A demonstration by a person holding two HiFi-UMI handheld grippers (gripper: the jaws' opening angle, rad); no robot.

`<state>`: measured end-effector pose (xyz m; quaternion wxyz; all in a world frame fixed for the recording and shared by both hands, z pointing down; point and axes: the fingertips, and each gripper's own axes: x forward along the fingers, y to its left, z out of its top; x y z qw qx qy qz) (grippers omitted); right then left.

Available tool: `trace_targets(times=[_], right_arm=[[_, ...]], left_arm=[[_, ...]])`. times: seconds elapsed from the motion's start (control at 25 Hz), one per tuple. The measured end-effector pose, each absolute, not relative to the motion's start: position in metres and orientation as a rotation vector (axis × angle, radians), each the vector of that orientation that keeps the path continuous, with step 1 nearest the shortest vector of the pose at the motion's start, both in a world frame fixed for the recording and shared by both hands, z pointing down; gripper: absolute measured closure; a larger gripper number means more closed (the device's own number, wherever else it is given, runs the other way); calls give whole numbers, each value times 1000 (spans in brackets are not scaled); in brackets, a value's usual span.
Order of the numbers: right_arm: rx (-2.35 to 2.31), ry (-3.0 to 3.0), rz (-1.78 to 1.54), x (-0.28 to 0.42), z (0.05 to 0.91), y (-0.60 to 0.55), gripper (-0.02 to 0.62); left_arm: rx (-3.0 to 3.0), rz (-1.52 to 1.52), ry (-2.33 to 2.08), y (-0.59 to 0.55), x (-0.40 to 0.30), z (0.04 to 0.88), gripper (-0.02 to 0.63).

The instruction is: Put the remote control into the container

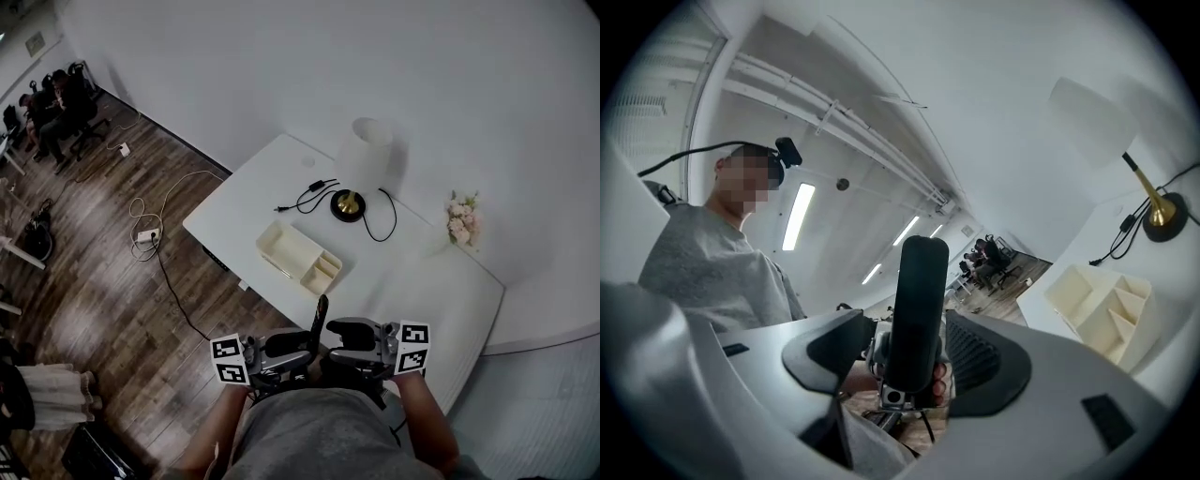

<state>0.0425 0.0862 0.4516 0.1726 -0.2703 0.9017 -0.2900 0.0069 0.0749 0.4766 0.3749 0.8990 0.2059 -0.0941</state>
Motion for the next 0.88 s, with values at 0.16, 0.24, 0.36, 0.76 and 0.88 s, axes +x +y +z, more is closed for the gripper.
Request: trace_targets(times=[0.16, 0.24, 0.36, 0.76, 0.88], right_arm=[[-735, 2571, -833, 39, 451, 82, 308], [-738, 2574, -838, 40, 452, 80, 308], [-713, 2566, -846, 41, 452, 81, 308], [-734, 2556, -844, 44, 456, 74, 310], [-737, 2557, -839, 46, 454, 75, 322]], left_arm=[[2307, -230, 538, 78, 9, 478, 422], [2311, -218, 543, 79, 11, 479, 422], [2316, -201, 561, 83, 15, 480, 420], [2311, -183, 615, 91, 25, 479, 420], [2312, -170, 618, 93, 24, 481, 420]])
